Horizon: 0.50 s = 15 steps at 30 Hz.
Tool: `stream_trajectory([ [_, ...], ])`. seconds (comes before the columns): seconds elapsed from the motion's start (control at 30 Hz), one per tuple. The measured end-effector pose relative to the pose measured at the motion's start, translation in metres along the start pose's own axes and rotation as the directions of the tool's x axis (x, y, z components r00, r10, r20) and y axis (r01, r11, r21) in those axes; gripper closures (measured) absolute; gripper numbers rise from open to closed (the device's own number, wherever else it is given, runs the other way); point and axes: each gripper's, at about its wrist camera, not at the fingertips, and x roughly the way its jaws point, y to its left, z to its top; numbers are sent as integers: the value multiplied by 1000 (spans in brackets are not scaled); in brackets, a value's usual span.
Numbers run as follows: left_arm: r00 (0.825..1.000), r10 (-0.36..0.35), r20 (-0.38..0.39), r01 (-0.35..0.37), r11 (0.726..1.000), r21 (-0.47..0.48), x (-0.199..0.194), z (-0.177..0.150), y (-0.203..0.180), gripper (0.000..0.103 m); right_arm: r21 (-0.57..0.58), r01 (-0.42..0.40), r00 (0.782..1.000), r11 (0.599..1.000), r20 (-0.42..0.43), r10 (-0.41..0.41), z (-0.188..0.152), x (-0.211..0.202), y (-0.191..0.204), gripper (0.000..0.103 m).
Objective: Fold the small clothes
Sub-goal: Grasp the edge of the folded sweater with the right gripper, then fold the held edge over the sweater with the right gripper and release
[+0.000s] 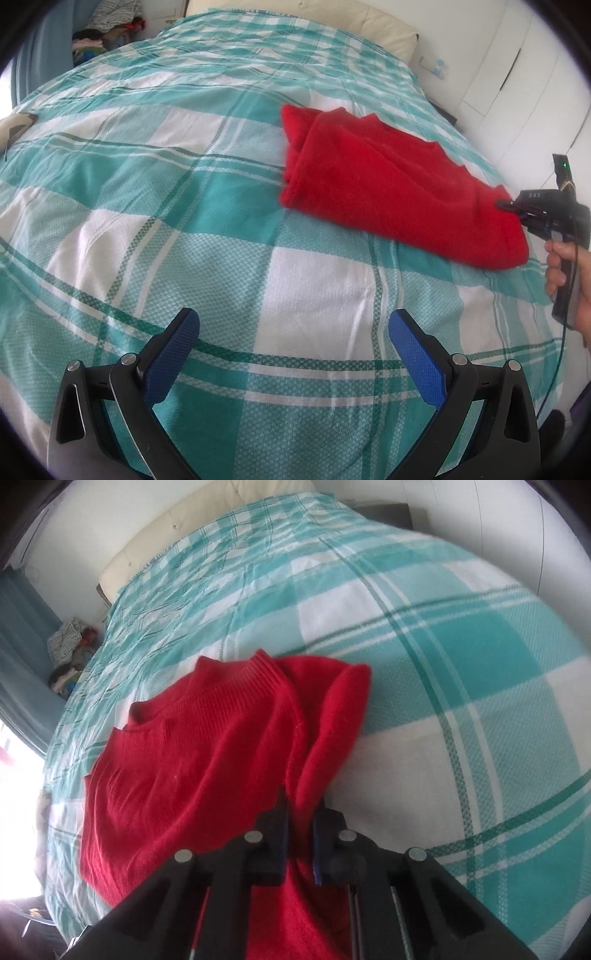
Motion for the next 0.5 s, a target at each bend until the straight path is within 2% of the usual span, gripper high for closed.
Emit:
stream_trajectory([
  [0.13, 999, -5, 39, 6, 1000, -30, -15, 7, 15, 1, -136, -2, 999, 991, 32, 7, 18, -29, 83, 93],
  [0.23, 998, 18, 54, -16, 999, -51, -20, 10, 27, 1, -235, -25, 1000, 972, 9, 28, 25, -31, 154, 93],
  [0.37, 996, 60, 62, -56, 996, -73, -23, 11, 43, 1, -336, -49, 998, 940, -45, 37, 13, -5, 236, 93],
  [0.5, 994, 82, 66, -77, 994, -80, -25, 10, 54, 1, -382, -50, 995, 923, -97, 14, -9, 36, 286, 93],
])
